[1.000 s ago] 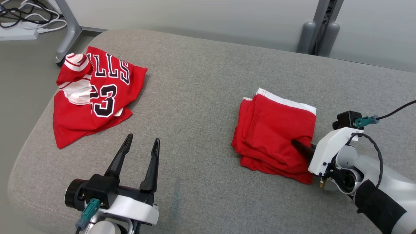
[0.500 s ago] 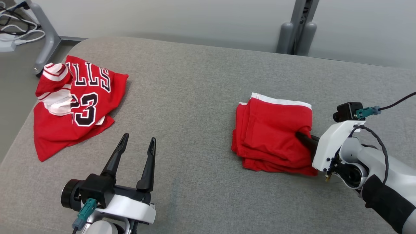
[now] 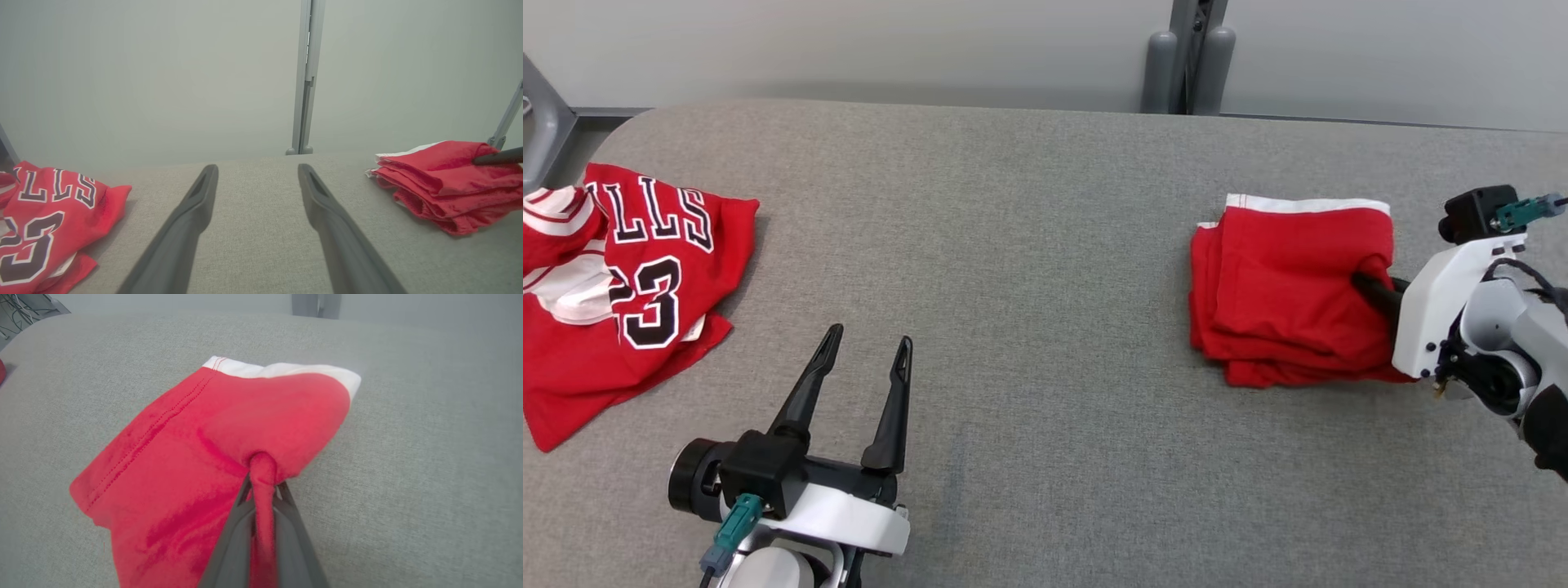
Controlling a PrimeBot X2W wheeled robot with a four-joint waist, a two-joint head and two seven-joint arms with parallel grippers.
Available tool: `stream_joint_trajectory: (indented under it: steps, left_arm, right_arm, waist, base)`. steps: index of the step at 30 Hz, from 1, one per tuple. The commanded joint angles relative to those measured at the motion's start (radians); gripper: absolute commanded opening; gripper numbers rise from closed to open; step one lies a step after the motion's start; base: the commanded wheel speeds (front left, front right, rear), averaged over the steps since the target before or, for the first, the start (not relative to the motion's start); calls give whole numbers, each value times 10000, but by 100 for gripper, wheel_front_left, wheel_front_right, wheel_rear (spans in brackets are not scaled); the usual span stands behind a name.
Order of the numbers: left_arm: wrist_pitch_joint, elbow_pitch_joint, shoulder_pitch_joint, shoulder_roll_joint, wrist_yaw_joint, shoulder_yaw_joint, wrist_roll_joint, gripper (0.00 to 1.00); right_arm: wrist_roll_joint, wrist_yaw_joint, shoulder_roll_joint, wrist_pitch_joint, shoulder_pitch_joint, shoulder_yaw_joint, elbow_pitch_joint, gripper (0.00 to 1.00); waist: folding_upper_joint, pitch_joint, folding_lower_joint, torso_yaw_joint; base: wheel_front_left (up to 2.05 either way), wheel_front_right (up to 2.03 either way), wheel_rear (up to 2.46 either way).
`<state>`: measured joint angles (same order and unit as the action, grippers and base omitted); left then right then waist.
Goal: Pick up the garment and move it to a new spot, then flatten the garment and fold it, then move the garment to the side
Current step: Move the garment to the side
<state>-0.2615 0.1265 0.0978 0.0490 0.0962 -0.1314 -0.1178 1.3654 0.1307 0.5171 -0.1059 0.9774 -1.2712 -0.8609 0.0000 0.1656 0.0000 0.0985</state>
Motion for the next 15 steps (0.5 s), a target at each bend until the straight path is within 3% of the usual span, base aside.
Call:
stream_joint_trajectory:
  steps: [1,15]
  left_arm:
    - [-28,-38,174,37,47,56,74,100]
    - [-28,-377,484,330,222,137,416,100]
  right_arm:
    - [-101,1,98,-45,157,-16,5,0]
    - [-1022,1,629,-170,1453,-86,-297,0]
  waist:
    - [0,44,0,-112]
    - [0,918,0,-1272]
  base:
    - [0,0,0]
    - [0,0,0]
